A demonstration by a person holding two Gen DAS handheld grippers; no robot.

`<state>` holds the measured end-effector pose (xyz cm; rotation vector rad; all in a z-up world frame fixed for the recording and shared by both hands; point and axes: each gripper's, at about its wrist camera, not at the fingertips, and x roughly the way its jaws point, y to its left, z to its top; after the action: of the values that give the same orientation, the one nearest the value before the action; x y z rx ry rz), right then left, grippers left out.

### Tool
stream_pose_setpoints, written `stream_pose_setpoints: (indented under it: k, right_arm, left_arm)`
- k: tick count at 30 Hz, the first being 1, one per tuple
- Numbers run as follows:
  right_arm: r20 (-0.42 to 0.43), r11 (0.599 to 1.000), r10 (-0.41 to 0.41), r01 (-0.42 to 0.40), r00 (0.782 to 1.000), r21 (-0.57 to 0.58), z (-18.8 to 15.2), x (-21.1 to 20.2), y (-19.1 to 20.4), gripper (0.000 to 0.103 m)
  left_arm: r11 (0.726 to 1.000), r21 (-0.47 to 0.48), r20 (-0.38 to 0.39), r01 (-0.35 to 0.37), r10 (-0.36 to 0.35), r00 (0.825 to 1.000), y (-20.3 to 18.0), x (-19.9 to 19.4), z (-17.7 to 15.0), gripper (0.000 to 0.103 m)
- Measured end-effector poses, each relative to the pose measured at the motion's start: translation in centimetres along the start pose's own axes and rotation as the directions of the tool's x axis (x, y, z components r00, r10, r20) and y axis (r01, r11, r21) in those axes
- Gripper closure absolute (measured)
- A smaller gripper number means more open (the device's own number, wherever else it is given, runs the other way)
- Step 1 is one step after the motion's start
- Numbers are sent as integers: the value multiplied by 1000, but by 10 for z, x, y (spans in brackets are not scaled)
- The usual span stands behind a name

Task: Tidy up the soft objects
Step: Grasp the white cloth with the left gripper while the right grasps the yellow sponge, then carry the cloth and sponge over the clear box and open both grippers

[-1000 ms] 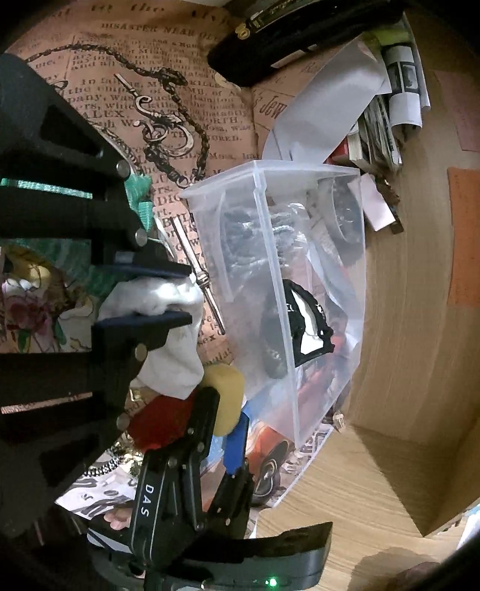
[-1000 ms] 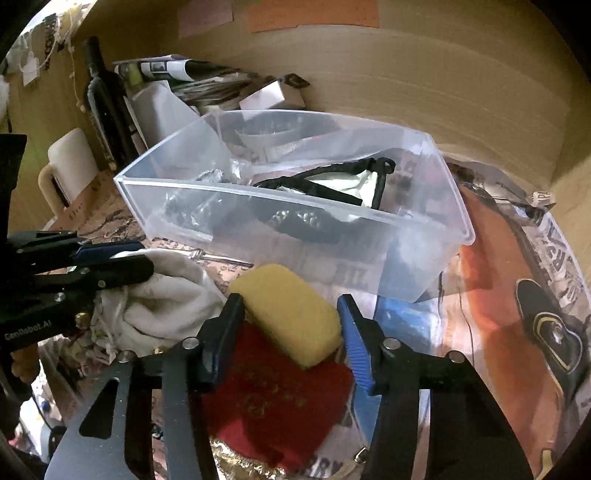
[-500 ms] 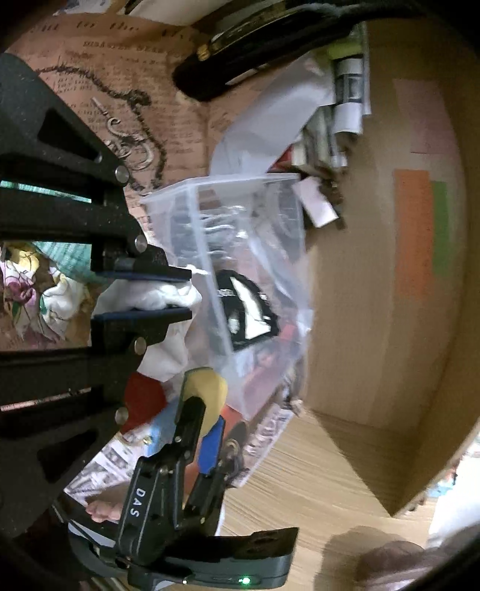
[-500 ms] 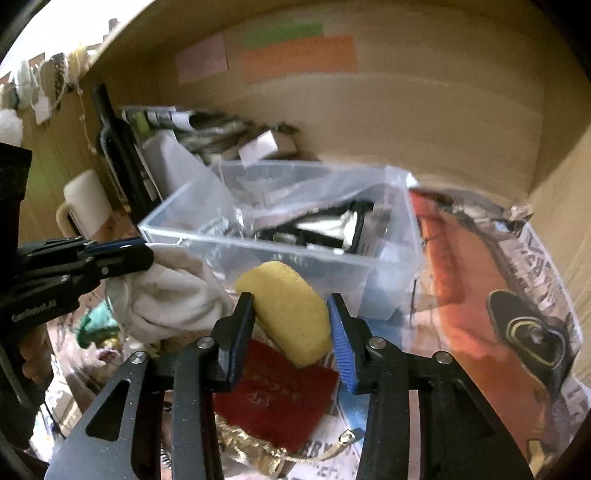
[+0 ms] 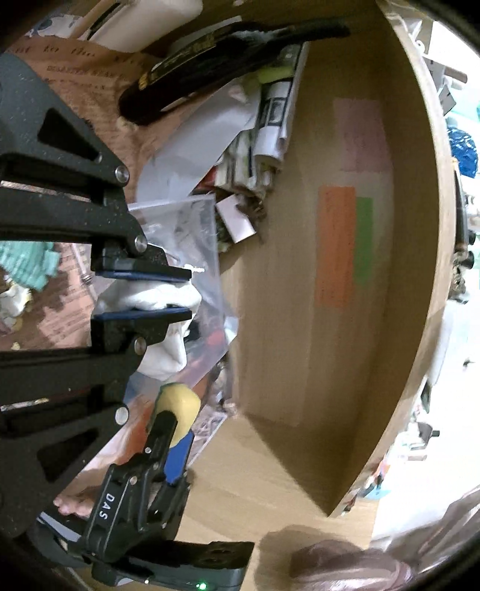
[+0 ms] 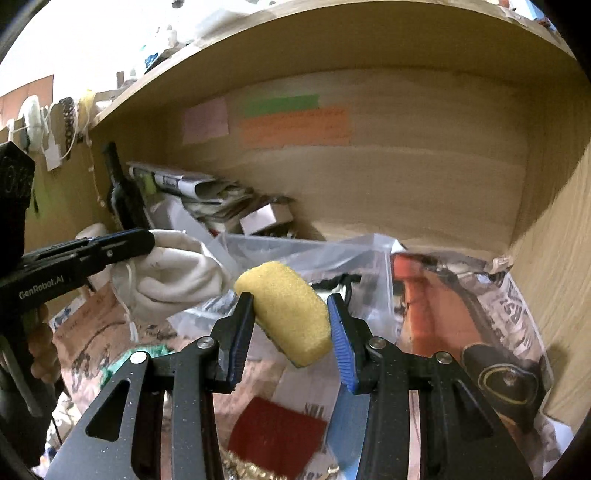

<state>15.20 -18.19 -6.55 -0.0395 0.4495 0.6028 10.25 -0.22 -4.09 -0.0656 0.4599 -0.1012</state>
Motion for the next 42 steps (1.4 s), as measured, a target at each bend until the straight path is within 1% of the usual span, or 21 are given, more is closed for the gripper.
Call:
stream_pose_setpoints:
  k: [5,9,10,14,18,24,28,32,34,36,37,38,39,40,42]
  right_arm:
    - [-1,1000,-14,14,1000,9,8,13,-3,66]
    - [-13,999,-30,30,999,18,11,27,-8,66]
    - [-18,999,-32,32,999,19,11,30,-10,66]
    - [-50,998,-50,52,997,25,11,46,-15,66]
    - [-93,997,-64,67,994,27,7,64,-22,66]
    - [-151,995,-89,94,984,26,0,84,-29,65]
    - [-178,995,-90,96,980,23,-3,92,-30,63]
    - [-191,995,-95,98,977,5,-4,95,-27,63]
    - [-192,995,-97,98,977,-5,-4,95,-25,61]
    - [-193,995,-98,98,976,-10,-4,94,-24,56]
    - [-191,995,-98,98,977,-10,-3,94,-24,54]
    - [-187,995,-98,98,977,-9,-3,92,-24,49]
    - [-178,995,-99,99,979,-8,-2,89,-23,45]
    - [-171,995,-100,100,980,-6,-1,87,-23,42]
    - [-146,995,-100,101,984,-5,2,79,-22,37]
  left_arm:
    - [1000,-3,-10,-24,24,1000,5,19,9,91]
    - [999,-7,-47,-50,50,998,11,46,13,91]
    - [999,-12,-63,-44,43,997,11,51,13,91]
    - [998,-13,-110,-56,54,993,15,76,12,91]
    - [996,-6,-157,-94,91,983,16,103,6,91]
    - [993,-8,-222,-114,110,969,20,132,-1,91]
    - [994,12,-253,-108,108,961,17,142,-5,90]
    - [993,34,-265,-109,114,957,13,144,-9,89]
    - [994,42,-275,-100,108,955,12,144,-9,86]
    - [994,46,-283,-95,105,953,11,143,-9,84]
    - [994,46,-286,-95,105,952,10,143,-9,80]
    - [995,44,-288,-93,101,952,10,141,-8,79]
    - [995,42,-289,-90,99,952,10,139,-8,74]
    - [995,38,-287,-88,95,953,10,135,-7,71]
    - [996,34,-276,-83,90,957,10,128,-5,62]
